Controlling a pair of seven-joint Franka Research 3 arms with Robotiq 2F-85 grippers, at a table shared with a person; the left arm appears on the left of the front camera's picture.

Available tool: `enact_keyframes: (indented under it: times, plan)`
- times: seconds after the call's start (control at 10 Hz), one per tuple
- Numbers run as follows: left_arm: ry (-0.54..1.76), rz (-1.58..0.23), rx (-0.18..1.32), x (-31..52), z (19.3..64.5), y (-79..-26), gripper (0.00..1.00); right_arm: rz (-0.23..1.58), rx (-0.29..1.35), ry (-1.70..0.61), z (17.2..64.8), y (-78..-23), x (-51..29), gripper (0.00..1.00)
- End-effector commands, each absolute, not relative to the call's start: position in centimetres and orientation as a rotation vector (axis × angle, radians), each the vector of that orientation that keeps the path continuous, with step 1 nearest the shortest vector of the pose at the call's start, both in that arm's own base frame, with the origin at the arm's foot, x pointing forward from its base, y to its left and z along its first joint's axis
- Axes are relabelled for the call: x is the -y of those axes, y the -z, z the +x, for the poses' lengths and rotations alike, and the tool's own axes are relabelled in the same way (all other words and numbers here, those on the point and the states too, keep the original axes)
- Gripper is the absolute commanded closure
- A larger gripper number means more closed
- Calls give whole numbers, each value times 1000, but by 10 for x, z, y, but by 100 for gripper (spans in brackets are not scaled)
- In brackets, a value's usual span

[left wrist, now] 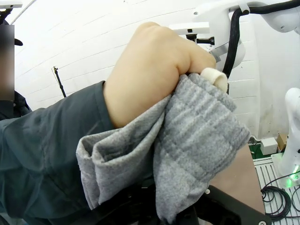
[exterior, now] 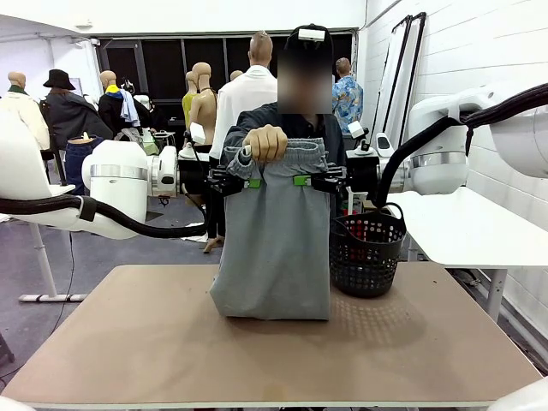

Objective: Fold the training pants.
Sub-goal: Release the ends of the Training pants and then grab the overlapped ends.

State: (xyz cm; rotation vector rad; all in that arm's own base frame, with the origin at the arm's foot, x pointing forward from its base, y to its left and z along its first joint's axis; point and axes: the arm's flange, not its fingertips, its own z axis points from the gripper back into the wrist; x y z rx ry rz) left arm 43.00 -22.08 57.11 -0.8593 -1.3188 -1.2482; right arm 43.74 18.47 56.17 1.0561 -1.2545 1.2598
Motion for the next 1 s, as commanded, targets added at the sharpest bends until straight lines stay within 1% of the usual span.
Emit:
enact_keyframes:
  times: [0.0,0.2,0.3,0.4,0.9]
  plan:
    - [1239,-871,1306,219,431,-572,56,1070,1232,-1231,437,-562,-184,70]
    - [1232,-859,1314,218,432,-572,16,1072,1220,-1228,436,-563,-183,31]
    - [1228,-860,1316,217,432,-572,0,1073,1218,-1224,436,-563,-182,12]
    - [1223,-857,1321,216,432,-572,0,1070,1216,-1224,436,-563,-182,0]
    - [1202,-846,1338,209,428,-574,0,1048,1220,-1213,432,-565,-176,0]
